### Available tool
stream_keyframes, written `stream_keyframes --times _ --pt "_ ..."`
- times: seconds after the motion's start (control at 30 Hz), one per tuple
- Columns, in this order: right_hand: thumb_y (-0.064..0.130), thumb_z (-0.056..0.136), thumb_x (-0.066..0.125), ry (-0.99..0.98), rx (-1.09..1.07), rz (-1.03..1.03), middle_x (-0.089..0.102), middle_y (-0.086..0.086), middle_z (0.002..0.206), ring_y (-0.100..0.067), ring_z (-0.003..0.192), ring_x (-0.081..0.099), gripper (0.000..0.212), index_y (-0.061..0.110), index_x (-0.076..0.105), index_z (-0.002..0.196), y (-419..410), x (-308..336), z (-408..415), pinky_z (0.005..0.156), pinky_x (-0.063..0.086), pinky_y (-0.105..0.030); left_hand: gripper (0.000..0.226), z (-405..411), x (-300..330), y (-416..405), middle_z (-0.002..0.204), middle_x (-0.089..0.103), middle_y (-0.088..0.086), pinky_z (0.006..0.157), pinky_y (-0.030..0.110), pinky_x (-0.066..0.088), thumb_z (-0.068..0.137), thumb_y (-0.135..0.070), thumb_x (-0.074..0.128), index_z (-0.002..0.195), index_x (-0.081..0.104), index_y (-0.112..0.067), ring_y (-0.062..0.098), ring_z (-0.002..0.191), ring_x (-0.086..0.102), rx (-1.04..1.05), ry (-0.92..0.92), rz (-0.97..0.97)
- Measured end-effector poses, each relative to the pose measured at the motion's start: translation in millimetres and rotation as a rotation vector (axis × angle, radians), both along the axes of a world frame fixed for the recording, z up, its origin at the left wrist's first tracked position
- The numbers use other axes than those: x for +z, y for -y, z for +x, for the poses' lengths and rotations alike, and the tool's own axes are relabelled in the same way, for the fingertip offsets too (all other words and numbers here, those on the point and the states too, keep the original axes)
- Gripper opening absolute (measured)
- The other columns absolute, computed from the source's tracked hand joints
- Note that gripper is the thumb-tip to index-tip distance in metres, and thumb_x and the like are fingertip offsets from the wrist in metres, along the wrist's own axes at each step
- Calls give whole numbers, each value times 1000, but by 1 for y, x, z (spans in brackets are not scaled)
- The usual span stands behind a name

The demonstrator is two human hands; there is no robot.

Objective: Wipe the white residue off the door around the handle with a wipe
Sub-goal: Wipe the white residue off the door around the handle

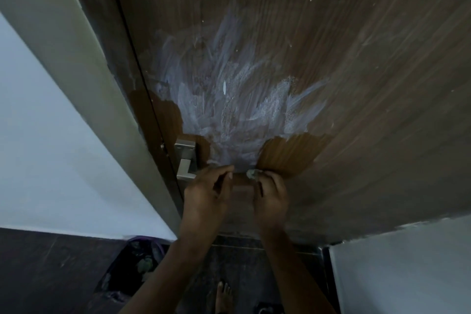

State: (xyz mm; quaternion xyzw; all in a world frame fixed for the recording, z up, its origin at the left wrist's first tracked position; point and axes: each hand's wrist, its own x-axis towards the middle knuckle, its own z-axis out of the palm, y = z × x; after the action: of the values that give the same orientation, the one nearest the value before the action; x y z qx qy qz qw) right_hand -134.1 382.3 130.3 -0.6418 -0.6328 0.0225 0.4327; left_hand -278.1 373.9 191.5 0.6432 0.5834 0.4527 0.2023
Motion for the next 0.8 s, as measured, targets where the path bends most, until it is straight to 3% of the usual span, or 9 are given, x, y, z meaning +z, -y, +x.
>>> stream_keyframes --times 0.17,0.27,0.4,0.47,0.53,0.6,0.63,0.7,0.8 --pt "11 83 78 -148 -92 149 74 -11 94 -13 88 67 17 1 74 96 -14 10 -16 82 53 -15 21 -3 -7 6 108 71 -5 85 2 42 95 -12 63 113 72 -18 -2 97 60 -20 47 -43" --pt "5 76 85 -53 -143 -23 76 -12 86 -25 75 73 21 2 75 94 -5 -11 -25 69 58 -27 23 -5 -10 9 110 70 -10 89 18 53 96 -12 61 114 72 -21 -1 100 64 -16 97 -82" --pt "23 87 77 -459 -344 -169 77 -6 88 -19 78 71 14 13 76 96 -4 -24 -19 73 54 -28 24 -12 -14 16 110 71 -13 88 20 53 95 -12 61 114 73 -23 -3 102 64 -5 114 -94" --pt "29 87 77 -546 -387 -195 76 0 85 -12 75 68 13 18 75 93 -7 -23 -24 70 55 -29 23 -17 -15 18 108 72 -15 85 18 53 95 -17 60 111 74 -26 -4 100 64 0 142 -104" --pt "31 88 75 -531 -318 -248 73 8 82 -10 74 68 10 22 73 93 -12 -18 -41 68 54 -26 22 -19 -15 19 105 72 -18 82 18 54 94 -30 57 108 74 -30 -4 97 66 20 181 -120" --pt "18 90 73 -546 -155 -313 69 11 84 -8 78 67 5 22 71 93 -16 -13 -62 75 55 -26 23 -20 -14 18 101 73 -20 80 16 54 92 -39 56 107 73 -33 -5 94 67 55 214 -127" --pt "10 90 70 -618 -94 -343 69 9 84 -9 79 68 10 20 70 92 -19 -12 -68 76 56 -26 22 -21 -14 17 100 73 -21 80 13 53 91 -39 58 107 73 -34 -5 93 67 68 231 -125" --pt "-2 91 62 -982 -51 -476 71 3 81 -12 74 70 20 17 68 88 -24 -9 -71 65 57 -21 22 -24 -13 17 100 73 -24 80 8 50 91 -37 60 108 73 -36 -7 95 66 81 263 -127" --pt "3 87 69 -1477 -153 -661 74 -2 77 -15 65 70 10 13 69 84 -25 0 -62 51 54 -24 26 -32 -15 16 101 72 -24 82 15 53 89 -36 54 108 72 -37 -6 96 66 110 232 -145"
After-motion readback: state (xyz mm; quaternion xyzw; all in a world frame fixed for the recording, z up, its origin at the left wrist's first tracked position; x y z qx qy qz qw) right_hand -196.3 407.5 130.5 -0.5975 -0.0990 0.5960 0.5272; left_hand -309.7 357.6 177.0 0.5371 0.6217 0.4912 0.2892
